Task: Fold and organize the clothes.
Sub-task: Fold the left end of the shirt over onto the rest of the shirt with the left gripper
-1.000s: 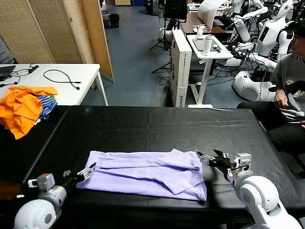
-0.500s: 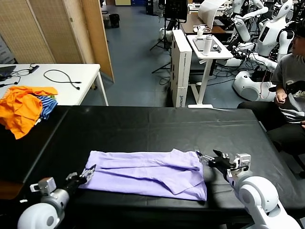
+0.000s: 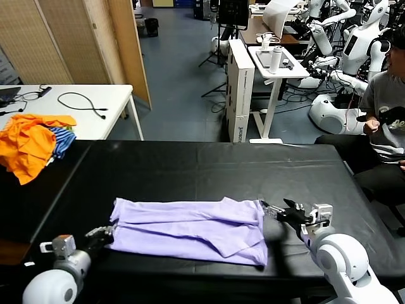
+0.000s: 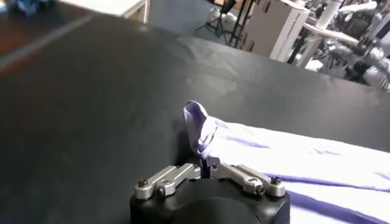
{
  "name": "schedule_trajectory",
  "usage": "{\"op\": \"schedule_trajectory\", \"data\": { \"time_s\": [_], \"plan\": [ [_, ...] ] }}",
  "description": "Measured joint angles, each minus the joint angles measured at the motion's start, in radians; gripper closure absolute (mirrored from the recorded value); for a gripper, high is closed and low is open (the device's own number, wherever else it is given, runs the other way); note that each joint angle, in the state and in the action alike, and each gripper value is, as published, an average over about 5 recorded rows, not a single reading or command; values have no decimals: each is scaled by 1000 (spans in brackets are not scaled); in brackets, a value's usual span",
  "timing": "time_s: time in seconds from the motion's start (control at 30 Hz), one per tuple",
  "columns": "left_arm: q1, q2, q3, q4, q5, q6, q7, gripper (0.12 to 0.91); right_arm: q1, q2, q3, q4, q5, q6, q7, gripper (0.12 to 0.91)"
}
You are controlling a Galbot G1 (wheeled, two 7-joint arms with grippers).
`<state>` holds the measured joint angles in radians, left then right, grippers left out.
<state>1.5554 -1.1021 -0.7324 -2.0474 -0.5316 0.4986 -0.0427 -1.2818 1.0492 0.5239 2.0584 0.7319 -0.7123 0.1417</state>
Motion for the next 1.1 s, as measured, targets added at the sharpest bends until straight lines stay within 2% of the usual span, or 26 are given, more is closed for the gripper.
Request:
{"op": "schedule_trajectory", "data": {
  "time_s": [0.23, 0.33, 0.5, 0.6, 0.73, 0.9, 1.1],
  "plan": [
    [38, 72, -76, -2, 289, -91, 12, 851, -14, 9, 4, 2, -1, 8, 0, 118],
    [59, 84, -99, -21, 339, -99, 5, 851, -23, 16, 6, 6, -6, 12, 0, 118],
    [70, 49, -65, -100, 251, -54, -27, 851, -43, 24, 18, 15, -10, 27, 0, 118],
    [58, 10, -7, -162, 161, -13, -65, 851, -59, 24, 32, 16, -21, 51, -11, 118],
    [32, -46, 95, -232, 60, 30, -103, 851, -84, 23, 49, 15, -47, 112, -48, 118],
    [2, -107, 217, -268, 5, 41, -113, 851, -121, 21, 60, 26, -62, 181, -87, 118],
    [-26, -146, 314, -270, -14, 39, -111, 851, -150, 26, 57, 34, -85, 192, -90, 118]
  ]
}}
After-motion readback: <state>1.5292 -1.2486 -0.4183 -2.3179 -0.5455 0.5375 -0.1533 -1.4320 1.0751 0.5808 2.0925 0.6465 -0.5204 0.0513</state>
